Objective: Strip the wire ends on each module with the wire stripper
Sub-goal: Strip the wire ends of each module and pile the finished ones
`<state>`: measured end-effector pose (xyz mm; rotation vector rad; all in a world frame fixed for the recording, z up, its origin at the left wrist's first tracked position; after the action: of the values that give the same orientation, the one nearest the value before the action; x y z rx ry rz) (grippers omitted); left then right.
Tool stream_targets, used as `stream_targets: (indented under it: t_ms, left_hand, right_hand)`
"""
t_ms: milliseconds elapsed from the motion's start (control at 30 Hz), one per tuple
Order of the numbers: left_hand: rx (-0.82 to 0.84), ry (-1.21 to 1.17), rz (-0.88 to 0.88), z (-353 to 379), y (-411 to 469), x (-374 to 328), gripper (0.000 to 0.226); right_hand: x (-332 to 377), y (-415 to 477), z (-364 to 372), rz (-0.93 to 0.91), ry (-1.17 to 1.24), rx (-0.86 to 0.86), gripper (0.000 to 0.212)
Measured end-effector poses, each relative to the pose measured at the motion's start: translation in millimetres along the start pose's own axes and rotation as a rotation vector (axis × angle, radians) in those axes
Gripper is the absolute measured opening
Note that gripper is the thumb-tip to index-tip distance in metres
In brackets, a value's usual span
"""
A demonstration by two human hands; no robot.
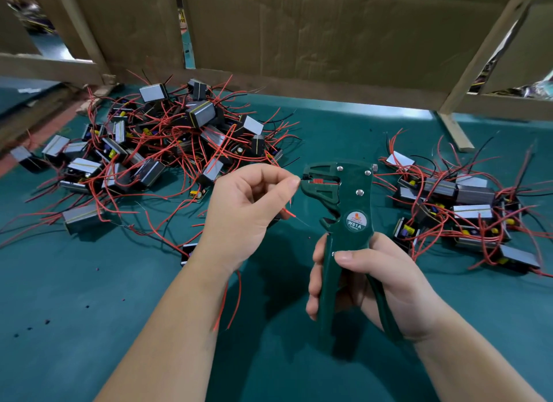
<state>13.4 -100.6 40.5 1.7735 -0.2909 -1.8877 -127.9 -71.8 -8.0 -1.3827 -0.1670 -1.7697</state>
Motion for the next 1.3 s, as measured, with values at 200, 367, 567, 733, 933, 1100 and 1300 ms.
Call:
stream_targets:
  t_ms: [200, 367, 567, 733, 933, 1100, 1300]
  left_hand:
    - [0.001, 0.028, -0.006, -2, 0, 0, 0.014]
    - [0.034, 0.019, -0.032, 4, -1, 0, 0.016]
    - [0.230, 0.100, -0.207, 13, -11, 18, 0.020]
    - [0.158, 0.103, -0.228, 3, -10, 22, 0.014]
    - [0.061, 0.016, -0.197, -1, -5, 17, 0.012]
    - [0.081, 0.003, -0.190, 1, -6, 16, 0.014]
    - [0.098, 0.083, -0.131, -2, -3, 14, 0.021]
  right_hand:
    - [0, -1, 1, 0.006, -0.018, -0.022, 0.022]
    - [-3, -2, 4, 0.022, 0.055, -0.063, 0.024]
    - [-9, 3, 0, 0.065, 0.230, -0.148, 0.025]
    - [4, 6, -6, -0.051, 0.381, -0.081, 0.032]
    - [-3, 3, -13, 0.081, 0.334, -0.074, 0.047]
    - [-16, 7, 14, 0.170, 0.259, 0.096, 0.057]
    - [-10, 4, 23, 0.104, 0.178, 0.155, 0.054]
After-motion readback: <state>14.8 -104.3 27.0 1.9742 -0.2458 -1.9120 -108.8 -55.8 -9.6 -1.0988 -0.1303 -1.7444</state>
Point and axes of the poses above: each hand's wrist, its own y-axis towards the middle knuckle, its own z-axis out of the palm, x = y × z, the point moved 9 cm from there along y, towards the middle knuckle, and after that the axes turned 13 degrees about z, right-handed, at the moved point
